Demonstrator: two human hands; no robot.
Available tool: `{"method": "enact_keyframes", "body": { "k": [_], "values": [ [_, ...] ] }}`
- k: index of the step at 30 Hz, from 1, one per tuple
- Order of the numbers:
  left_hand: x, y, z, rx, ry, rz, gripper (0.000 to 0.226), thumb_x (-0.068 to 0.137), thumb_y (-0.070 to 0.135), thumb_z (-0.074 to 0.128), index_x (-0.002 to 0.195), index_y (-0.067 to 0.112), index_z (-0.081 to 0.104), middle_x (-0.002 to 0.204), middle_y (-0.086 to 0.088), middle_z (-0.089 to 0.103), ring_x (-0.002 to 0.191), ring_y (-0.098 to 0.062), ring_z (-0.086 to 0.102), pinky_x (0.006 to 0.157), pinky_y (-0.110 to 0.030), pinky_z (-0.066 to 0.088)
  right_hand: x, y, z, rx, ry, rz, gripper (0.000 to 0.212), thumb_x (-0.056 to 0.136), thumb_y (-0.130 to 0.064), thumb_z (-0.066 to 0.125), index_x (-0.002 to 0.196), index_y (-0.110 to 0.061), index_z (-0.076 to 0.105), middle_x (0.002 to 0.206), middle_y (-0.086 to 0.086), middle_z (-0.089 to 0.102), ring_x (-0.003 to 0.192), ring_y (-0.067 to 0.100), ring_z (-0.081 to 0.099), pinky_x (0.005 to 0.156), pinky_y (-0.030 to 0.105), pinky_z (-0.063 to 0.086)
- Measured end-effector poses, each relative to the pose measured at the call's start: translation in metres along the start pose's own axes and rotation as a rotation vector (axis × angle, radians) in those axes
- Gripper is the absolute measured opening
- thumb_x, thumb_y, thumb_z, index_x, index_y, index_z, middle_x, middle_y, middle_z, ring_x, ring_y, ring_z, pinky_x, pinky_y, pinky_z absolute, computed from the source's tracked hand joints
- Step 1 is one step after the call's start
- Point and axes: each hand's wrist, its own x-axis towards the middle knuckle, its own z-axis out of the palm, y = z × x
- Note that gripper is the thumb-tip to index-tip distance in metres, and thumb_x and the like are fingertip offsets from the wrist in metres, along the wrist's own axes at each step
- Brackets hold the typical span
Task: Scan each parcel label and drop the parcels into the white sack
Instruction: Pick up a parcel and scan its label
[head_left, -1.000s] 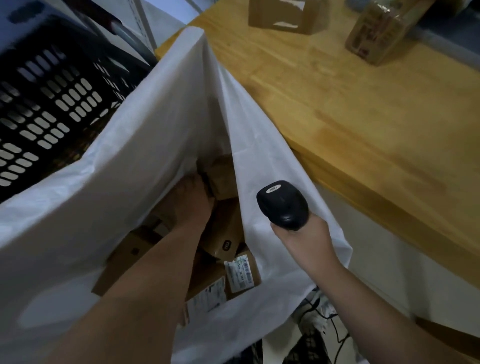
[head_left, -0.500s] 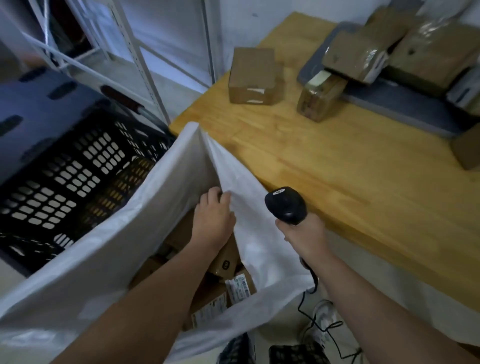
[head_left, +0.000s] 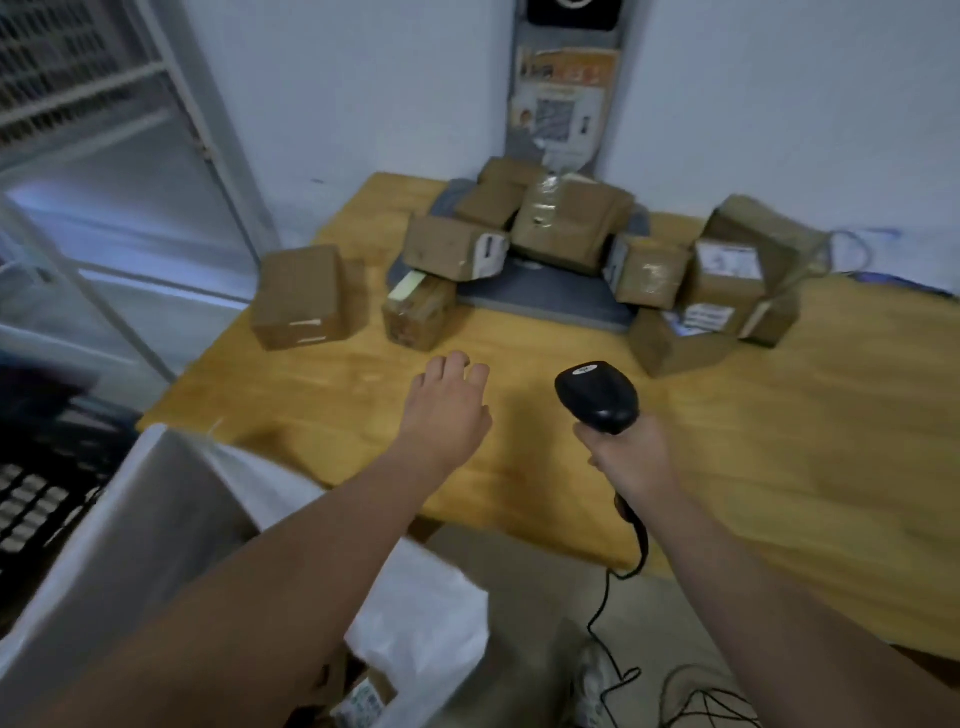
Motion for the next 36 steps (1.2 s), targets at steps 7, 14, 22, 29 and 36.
{"method": "enact_keyframes", "body": {
  "k": [7, 14, 22, 29, 36],
  "values": [
    [0.099, 0.091, 0.006, -0.092, -0.027, 0.065, 0.046, 0.096, 0.033, 0.05, 0.139, 0.018, 0.042, 0.138, -0.007, 0.039, 0.126, -0.027, 0.037, 0.101, -0.037, 0.037, 0.081, 0.001, -0.089, 0.076, 0.142, 0.053, 0.013, 0.082, -0.013, 0.07, 0.074, -0.004, 0.066, 0.067, 0.013, 0.064, 0.056, 0.021, 0.061, 0.068, 0.043, 0.056],
    [0.184, 0.157, 0.017, -0.188, -0.043, 0.021, 0.062, 0.092, 0.044, 0.054, 0.143, 0.016, 0.031, 0.136, -0.008, 0.034, 0.124, -0.028, 0.038, 0.097, -0.037, 0.041, 0.155, -0.001, -0.161, 0.026, 0.154, 0.022, 0.017, 0.082, -0.009, 0.067, 0.069, 0.0, 0.06, 0.064, 0.02, 0.059, 0.06, 0.028, 0.057, 0.062, 0.038, 0.044],
    [0.264, 0.189, 0.036, 0.28, 0.004, 0.209, 0.098, 0.088, 0.039, 0.064, 0.153, 0.019, -0.007, 0.156, -0.013, 0.013, 0.145, -0.032, 0.012, 0.119, -0.045, 0.014, 0.218, -0.011, -0.189, 0.003, 0.147, -0.063, 0.017, 0.081, -0.013, 0.07, 0.071, -0.018, 0.058, 0.062, -0.004, 0.056, 0.059, 0.009, 0.053, 0.055, 0.025, 0.04],
    [0.276, 0.182, 0.059, 0.333, 0.036, 0.254, 0.103, 0.086, 0.031, 0.065, 0.15, 0.015, -0.014, 0.15, -0.009, 0.025, 0.139, -0.03, 0.025, 0.116, -0.044, 0.021, 0.23, -0.01, -0.177, 0.04, 0.086, -0.122, 0.016, 0.082, -0.015, 0.072, 0.074, -0.024, 0.06, 0.068, -0.007, 0.059, 0.062, 0.004, 0.053, 0.054, 0.016, 0.037],
    [0.272, 0.16, 0.04, 0.258, 0.031, 0.272, 0.062, 0.092, 0.026, 0.056, 0.145, 0.013, 0.028, 0.142, -0.007, 0.036, 0.129, -0.023, 0.038, 0.106, -0.037, 0.032, 0.233, -0.009, -0.173, -0.024, 0.066, -0.118, 0.016, 0.083, -0.02, 0.071, 0.076, -0.025, 0.058, 0.074, -0.005, 0.062, 0.072, 0.007, 0.059, 0.058, 0.017, 0.043]
  ]
}}
